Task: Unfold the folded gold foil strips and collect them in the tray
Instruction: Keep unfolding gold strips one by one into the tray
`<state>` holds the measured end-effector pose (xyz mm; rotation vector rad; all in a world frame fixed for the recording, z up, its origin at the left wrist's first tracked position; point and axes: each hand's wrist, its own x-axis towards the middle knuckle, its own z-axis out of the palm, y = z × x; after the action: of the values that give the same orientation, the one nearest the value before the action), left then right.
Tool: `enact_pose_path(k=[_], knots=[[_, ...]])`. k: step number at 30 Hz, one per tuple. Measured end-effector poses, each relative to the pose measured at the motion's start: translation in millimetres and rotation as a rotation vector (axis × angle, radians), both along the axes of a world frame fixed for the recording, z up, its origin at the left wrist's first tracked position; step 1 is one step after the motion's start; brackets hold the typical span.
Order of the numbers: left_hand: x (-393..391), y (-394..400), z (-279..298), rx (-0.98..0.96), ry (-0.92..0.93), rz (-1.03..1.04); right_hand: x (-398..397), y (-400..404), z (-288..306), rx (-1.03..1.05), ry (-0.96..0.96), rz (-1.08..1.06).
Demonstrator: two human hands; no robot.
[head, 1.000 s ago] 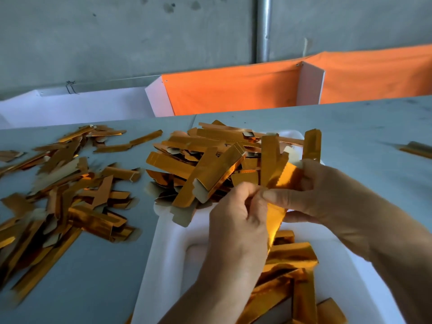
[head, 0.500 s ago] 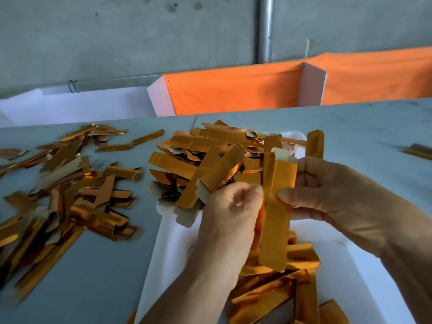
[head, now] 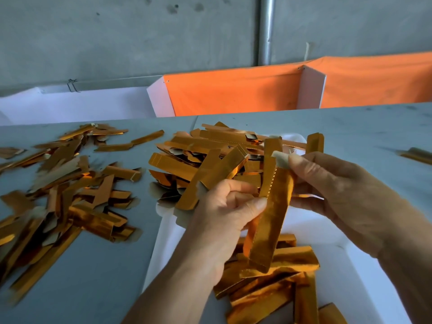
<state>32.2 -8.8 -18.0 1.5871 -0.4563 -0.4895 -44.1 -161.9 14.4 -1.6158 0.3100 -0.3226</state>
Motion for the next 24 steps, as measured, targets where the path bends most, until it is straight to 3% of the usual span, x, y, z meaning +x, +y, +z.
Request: enact_pose_path(k=[8,10,13,16,21,24], knots=[[5,5,-2,0.008,0.028,-0.004,-1,-11,0,0.147,0.107,0.035],[1,3,1,0.076,-0.177,0.041,-1,-12,0,0.161,0.130,0.031],[-10,-1,9,0.267,-0.649,0.094,1,-9,0,0.106,0.109,-0.025],[-16,-7,9,0.459,-0.919,0.087,1,-9,2,0.046,0.079,-0.083],[-15,-10,2,0.411,-0.909,0.162,-1,-1,7,0.019,-0.021,-0.134],[-16,-12,2,0.429,-0.956,0.191,-3,5,9,-0.264,-0.063,-0.227]])
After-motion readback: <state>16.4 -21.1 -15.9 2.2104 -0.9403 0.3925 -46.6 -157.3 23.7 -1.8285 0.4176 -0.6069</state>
